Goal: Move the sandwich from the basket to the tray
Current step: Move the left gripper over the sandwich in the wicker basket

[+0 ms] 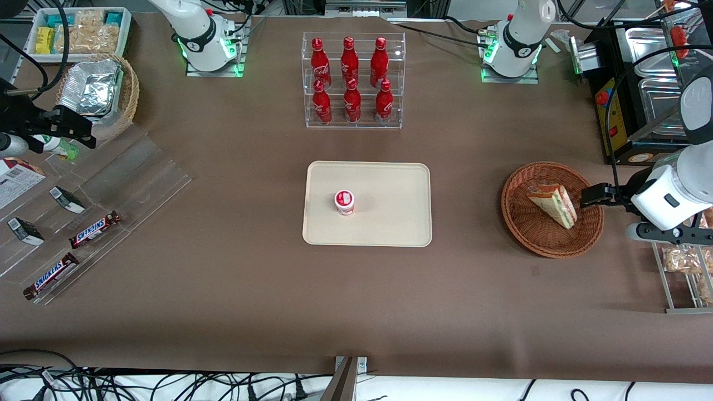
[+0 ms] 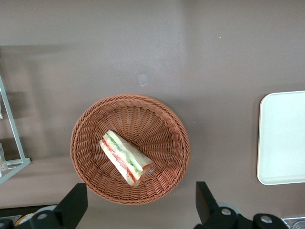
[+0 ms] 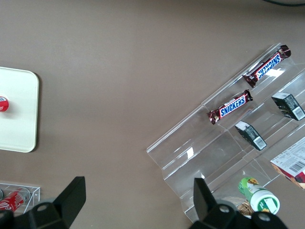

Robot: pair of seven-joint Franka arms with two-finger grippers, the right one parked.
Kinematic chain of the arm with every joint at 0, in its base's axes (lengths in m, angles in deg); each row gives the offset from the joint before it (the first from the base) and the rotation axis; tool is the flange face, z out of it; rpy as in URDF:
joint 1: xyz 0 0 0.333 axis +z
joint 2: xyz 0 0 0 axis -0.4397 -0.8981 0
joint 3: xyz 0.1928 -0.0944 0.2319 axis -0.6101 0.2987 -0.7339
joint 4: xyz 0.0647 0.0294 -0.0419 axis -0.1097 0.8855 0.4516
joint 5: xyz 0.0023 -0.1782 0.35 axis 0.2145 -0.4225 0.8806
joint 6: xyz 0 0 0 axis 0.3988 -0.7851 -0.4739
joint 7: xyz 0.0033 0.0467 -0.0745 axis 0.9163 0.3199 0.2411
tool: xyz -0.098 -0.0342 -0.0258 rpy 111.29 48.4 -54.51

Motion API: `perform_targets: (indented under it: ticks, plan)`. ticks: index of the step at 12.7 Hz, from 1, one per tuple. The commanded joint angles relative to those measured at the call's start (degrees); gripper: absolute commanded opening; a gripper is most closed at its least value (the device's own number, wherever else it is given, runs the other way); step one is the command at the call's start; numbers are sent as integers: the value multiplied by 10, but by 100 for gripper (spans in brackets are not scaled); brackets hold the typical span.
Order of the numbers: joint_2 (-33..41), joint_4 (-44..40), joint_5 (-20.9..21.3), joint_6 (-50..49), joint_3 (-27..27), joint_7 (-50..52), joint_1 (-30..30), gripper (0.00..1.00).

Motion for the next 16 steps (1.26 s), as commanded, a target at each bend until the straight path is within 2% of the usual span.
perform_targets:
  ticks: [1, 4, 7, 11, 14, 15, 16]
  plan:
    - [-8, -21, 12, -13, 1, -9, -3, 100]
    - [-20, -19, 17, -11, -3, 16, -6, 100]
    - [-26, 11, 26, 3, -10, 64, 25, 100]
    - [-22, 102, 26, 79, -11, 218, 62, 100]
    - [-9, 201, 31, 173, -12, 285, 74, 100]
    - [-6, 227, 42, 199, -11, 326, 72, 100]
    - [-6, 247, 71, 212, -4, 366, 72, 100]
